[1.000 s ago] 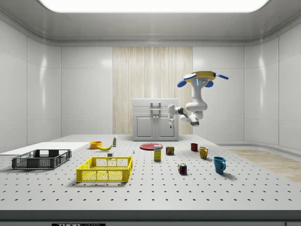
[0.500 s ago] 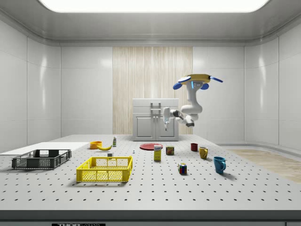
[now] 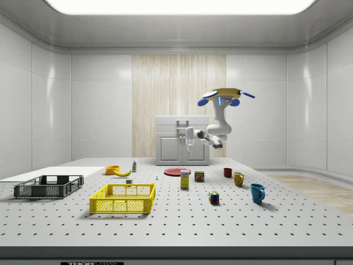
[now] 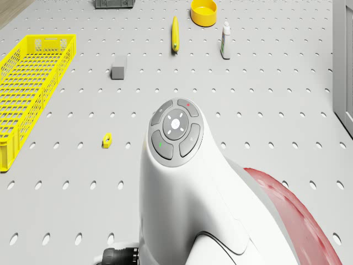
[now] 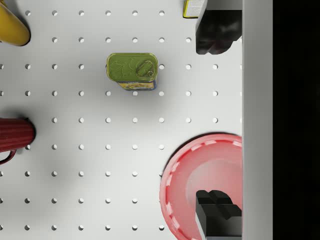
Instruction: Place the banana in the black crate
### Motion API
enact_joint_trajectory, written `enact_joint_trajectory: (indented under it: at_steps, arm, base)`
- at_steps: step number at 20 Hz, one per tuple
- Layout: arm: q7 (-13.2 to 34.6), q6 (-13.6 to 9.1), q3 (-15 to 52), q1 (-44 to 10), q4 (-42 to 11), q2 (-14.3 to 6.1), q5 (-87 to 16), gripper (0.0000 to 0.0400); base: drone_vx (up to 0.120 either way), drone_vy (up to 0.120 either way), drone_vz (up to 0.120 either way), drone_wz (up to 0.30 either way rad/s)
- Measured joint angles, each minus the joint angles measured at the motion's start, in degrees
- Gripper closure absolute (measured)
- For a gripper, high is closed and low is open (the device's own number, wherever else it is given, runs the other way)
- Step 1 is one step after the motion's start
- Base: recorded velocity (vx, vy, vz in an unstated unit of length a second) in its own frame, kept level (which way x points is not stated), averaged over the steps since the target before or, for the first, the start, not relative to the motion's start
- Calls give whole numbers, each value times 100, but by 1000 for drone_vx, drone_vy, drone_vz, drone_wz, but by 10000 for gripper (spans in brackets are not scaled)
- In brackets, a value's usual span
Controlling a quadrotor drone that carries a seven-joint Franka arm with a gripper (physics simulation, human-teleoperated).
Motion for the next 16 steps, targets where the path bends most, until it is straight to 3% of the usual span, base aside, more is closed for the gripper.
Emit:
enact_joint_trajectory:
  at_steps: [3,16]
  arm:
    - [24,73,23,-26,6,-80,41,0]
    - [114,372,110,-122,27,-403,201,0]
  base:
    - [120,-80,0,0]
    - [120,0,0,0]
